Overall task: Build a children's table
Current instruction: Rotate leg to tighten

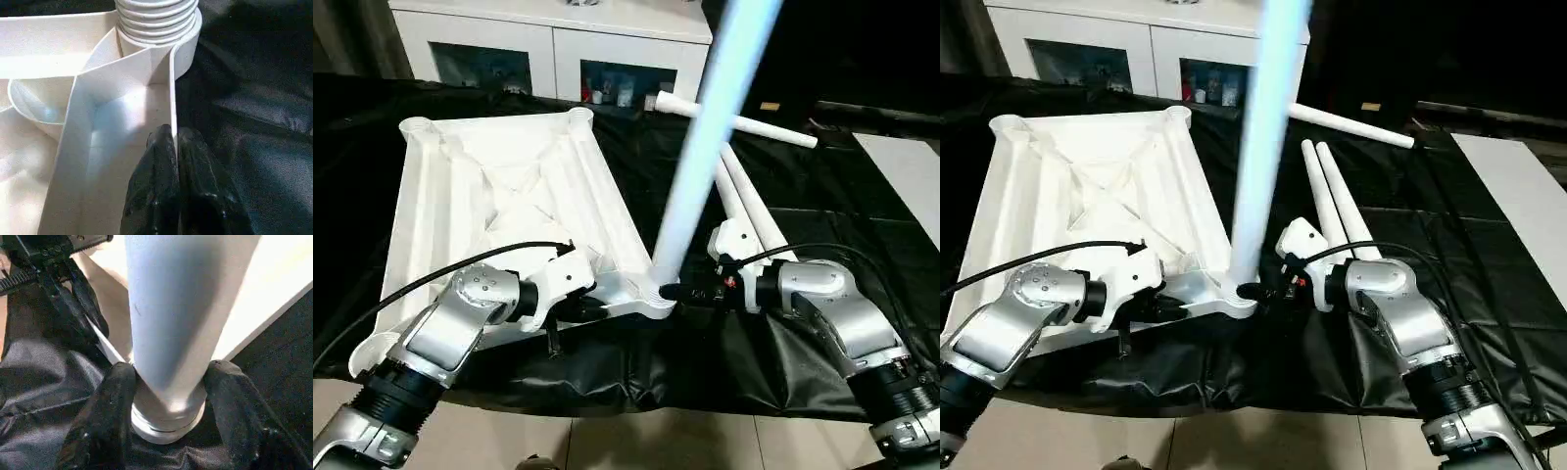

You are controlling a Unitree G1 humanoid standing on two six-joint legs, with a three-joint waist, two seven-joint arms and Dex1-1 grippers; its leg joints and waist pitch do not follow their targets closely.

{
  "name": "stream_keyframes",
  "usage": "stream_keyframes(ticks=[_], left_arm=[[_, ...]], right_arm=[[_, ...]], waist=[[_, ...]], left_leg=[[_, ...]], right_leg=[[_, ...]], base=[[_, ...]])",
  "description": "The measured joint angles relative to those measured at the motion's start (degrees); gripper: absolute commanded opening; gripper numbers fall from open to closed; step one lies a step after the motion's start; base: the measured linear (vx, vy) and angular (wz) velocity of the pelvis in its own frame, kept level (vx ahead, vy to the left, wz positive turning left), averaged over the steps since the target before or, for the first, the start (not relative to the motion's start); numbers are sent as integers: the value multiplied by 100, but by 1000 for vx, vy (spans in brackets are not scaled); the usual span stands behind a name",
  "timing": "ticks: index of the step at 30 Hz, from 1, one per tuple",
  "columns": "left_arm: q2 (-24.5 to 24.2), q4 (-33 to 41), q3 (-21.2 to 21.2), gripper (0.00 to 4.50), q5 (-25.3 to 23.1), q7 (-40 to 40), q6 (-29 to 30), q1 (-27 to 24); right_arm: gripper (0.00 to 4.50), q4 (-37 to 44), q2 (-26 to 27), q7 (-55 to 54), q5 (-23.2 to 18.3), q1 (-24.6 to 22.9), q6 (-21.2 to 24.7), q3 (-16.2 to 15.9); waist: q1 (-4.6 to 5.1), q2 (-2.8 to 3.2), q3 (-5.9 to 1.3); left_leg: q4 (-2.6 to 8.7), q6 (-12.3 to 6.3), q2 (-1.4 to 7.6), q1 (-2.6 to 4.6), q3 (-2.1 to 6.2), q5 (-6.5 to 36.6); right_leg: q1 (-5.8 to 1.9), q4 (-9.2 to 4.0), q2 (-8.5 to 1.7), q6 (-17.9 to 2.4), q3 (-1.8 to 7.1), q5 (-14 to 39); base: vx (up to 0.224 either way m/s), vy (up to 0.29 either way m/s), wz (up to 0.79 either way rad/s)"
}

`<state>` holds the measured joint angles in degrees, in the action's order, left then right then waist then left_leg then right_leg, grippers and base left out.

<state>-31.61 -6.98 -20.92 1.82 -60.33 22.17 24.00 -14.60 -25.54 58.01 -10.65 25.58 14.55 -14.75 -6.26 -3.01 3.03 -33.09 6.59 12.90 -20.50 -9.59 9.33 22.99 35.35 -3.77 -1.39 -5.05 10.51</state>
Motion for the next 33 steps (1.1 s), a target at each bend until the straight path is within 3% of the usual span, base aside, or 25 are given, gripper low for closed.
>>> stream_keyframes(ticks=[4, 6, 16, 33], left_arm=[[-18, 0, 0, 0, -33, 12, 0, -6], [-21, 0, 1, 0, -36, 26, 0, -14], [3, 0, 1, 0, -41, 34, -10, -17], [11, 0, 1, 0, -41, 26, -19, -17]], right_arm=[[199, -58, 5, -2, 15, -1, -73, -4], [242, -121, 31, -8, 18, -1, -75, 15], [339, -441, 246, -190, 200, -10, -42, -43], [339, -795, 524, -246, 329, 102, -135, -50]], waist=[[22, -6, -4], [47, -10, -7], [43, -11, -7], [41, -10, -7]], left_leg=[[0, 0, 0, 17, 0, 0], [0, 0, -1, 23, 0, 0], [-1, 0, 0, 16, 0, 0], [-3, 0, 0, 12, 0, 0]], right_leg=[[-14, 1, 3, 0, 3, -1], [-17, 1, 3, 4, 3, -3], [-14, -3, 5, -3, 5, -12], [-12, -3, 5, -4, 6, -13]], base=[[0, 0, 0], [0, 0, 0], [0, 0, 0], [0, 0, 0]])
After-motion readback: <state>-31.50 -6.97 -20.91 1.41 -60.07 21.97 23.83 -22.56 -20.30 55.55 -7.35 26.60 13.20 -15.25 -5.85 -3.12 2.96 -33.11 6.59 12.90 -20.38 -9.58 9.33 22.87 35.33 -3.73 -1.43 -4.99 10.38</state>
